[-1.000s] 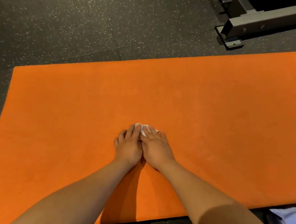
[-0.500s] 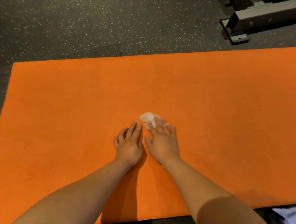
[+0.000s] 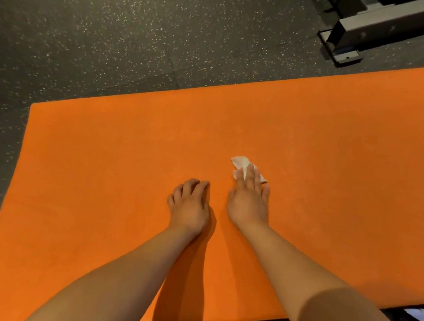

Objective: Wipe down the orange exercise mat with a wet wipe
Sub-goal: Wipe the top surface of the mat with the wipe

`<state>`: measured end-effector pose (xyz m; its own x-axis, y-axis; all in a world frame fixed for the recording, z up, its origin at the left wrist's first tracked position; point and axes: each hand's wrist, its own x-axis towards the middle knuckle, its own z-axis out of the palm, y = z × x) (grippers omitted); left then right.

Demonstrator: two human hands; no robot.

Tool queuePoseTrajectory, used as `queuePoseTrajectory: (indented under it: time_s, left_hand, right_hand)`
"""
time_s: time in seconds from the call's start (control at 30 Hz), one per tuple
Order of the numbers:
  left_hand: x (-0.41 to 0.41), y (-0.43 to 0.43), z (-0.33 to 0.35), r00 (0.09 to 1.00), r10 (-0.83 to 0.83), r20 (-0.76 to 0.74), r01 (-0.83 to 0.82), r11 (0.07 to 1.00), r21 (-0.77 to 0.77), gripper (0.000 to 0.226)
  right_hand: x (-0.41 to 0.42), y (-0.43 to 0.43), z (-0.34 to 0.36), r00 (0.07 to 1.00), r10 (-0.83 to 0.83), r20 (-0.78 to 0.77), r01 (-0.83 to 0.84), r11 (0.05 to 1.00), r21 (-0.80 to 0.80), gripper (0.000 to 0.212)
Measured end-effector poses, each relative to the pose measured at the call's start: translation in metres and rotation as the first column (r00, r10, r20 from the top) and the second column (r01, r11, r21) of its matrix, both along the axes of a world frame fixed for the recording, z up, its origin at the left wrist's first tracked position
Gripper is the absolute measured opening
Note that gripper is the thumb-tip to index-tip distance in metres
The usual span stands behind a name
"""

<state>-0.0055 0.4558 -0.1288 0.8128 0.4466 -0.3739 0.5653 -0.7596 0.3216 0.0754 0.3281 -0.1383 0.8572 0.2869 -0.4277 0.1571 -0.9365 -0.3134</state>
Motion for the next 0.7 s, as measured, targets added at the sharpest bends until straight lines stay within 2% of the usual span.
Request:
queuePoseTrajectory:
  time_s: [0.13, 0.2, 0.37, 0.43, 0.57, 0.63, 0.7]
  left_hand:
    - [0.013, 0.001, 0.001, 0.999, 0.040, -0.024, -0.040, 0.999, -0.013, 0.053]
    - [0.020, 0.004, 0.002, 0.998, 0.011, -0.060, -0.012, 1.000, -0.018, 0.052]
    - [0.023, 0.007, 0.002, 0.989, -0.042, -0.138, 0.045, 0.999, 0.015, 0.055]
    - [0.024, 0.005, 0.001, 0.993, -0.021, -0.119, 0.024, 0.999, 0.022, 0.055]
    - [0.038, 0.008, 0.004, 0.999, 0.039, 0.025, -0.040, 0.998, 0.039, 0.039]
    - [0.047, 0.012, 0.004, 0.999, 0.025, 0.023, -0.025, 0.999, 0.034, 0.041]
    - [0.051, 0.016, 0.002, 0.999, -0.023, -0.025, 0.023, 1.000, -0.007, 0.052]
  right_hand:
    - [-0.014, 0.023, 0.002, 0.955, 0.293, -0.039, -0.289, 0.953, 0.094, 0.058]
    - [-0.003, 0.020, 0.001, 0.933, 0.360, -0.007, -0.358, 0.931, 0.076, 0.057]
    - [0.020, 0.013, 0.005, 0.996, 0.088, -0.027, -0.088, 0.996, 0.011, 0.064]
    - [0.014, 0.022, 0.005, 0.994, 0.107, -0.038, -0.105, 0.993, 0.047, 0.061]
    - [0.005, 0.024, -0.003, 0.935, 0.354, 0.011, -0.353, 0.930, 0.104, 0.053]
    - [0.019, 0.015, -0.005, 0.954, 0.300, 0.024, -0.301, 0.951, 0.070, 0.055]
    - [0.034, 0.009, -0.004, 0.993, 0.119, 0.015, -0.120, 0.992, 0.026, 0.058]
